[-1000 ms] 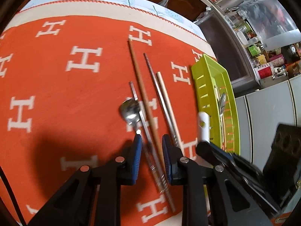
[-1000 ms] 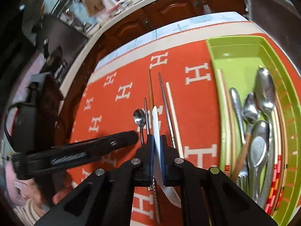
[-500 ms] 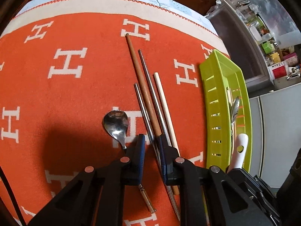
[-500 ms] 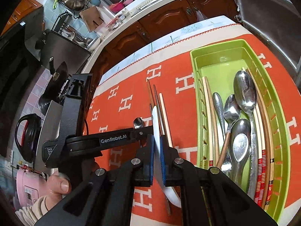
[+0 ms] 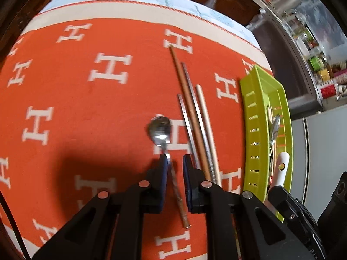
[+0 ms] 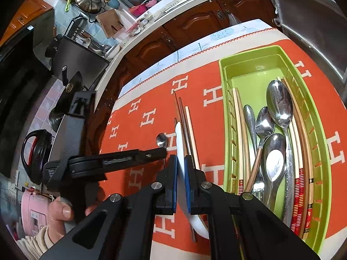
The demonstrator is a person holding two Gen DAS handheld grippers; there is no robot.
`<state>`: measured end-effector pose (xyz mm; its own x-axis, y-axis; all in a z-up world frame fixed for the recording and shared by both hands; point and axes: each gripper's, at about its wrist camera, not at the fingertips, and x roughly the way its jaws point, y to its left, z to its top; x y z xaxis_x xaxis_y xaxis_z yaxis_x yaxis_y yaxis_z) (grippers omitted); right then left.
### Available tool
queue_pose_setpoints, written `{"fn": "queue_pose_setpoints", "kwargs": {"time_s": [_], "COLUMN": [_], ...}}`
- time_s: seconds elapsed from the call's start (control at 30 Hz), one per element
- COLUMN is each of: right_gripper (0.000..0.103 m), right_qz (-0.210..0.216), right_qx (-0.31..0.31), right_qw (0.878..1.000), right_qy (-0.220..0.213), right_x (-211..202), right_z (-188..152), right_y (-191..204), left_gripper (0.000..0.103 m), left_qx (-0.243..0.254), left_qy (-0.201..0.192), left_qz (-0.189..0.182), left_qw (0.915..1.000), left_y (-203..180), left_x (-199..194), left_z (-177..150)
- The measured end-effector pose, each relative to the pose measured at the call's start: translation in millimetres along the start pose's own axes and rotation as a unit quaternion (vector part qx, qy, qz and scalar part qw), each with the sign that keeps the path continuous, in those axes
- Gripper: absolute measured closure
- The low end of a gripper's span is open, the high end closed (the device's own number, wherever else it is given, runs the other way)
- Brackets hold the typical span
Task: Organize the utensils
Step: 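Lift the white ceramic spoon with the right tool while the left tool grasps a small silver spoon, then carry both spoons over the green tray and open both tools to drop them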
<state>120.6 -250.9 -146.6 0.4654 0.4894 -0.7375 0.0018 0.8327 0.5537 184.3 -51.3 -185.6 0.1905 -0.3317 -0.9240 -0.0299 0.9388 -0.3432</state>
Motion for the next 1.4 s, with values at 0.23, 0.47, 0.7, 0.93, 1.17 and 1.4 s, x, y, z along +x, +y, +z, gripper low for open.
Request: {"fn": "queue_pose_setpoints", "kwargs": {"time_s": [0.23, 0.47, 0.7, 0.93, 1.17, 1.4], "right_gripper": [0.097, 0.097, 0.097, 0.097, 0.097, 0.097], "right_qz": [0.006, 0.004, 0.008, 0.031, 0.032, -0.053], "right_qx": [-0.005, -0.008, -0.006, 0.017, 0.069, 0.104], "right_qw": [1.000, 1.000, 1.000, 0.999, 0.995, 0.990], "right_qy": [0.001, -0.001, -0.006, -0.021, -0.058, -0.077], "right_x": [2, -1, -6, -33, -81, -104], "right_z": [-2, -6, -9, -9, -4, 2], "right_y": [9, 11, 11, 3, -21, -59], "left_gripper": [0.088, 0.081, 0.102, 0.102, 0.102, 0.102], "left_qx": [-0.017, 0.025, 0.035, 0.024, 0.054, 0.102], "left_qy": [0.022, 0.021, 0.020, 0.016, 0.009, 0.007], "left_qz": [0.004, 0.046, 0.039, -0.005, -0.068, -0.094], "left_qw": [0.9996, 0.9984, 0.9984, 0.9996, 0.9962, 0.9903], "left_y": [12, -8, -15, -9, -39, -105], "left_x": [13, 18, 21, -5, -52, -51], "left_z": [0, -2, -4, -18, -32, -33]}}
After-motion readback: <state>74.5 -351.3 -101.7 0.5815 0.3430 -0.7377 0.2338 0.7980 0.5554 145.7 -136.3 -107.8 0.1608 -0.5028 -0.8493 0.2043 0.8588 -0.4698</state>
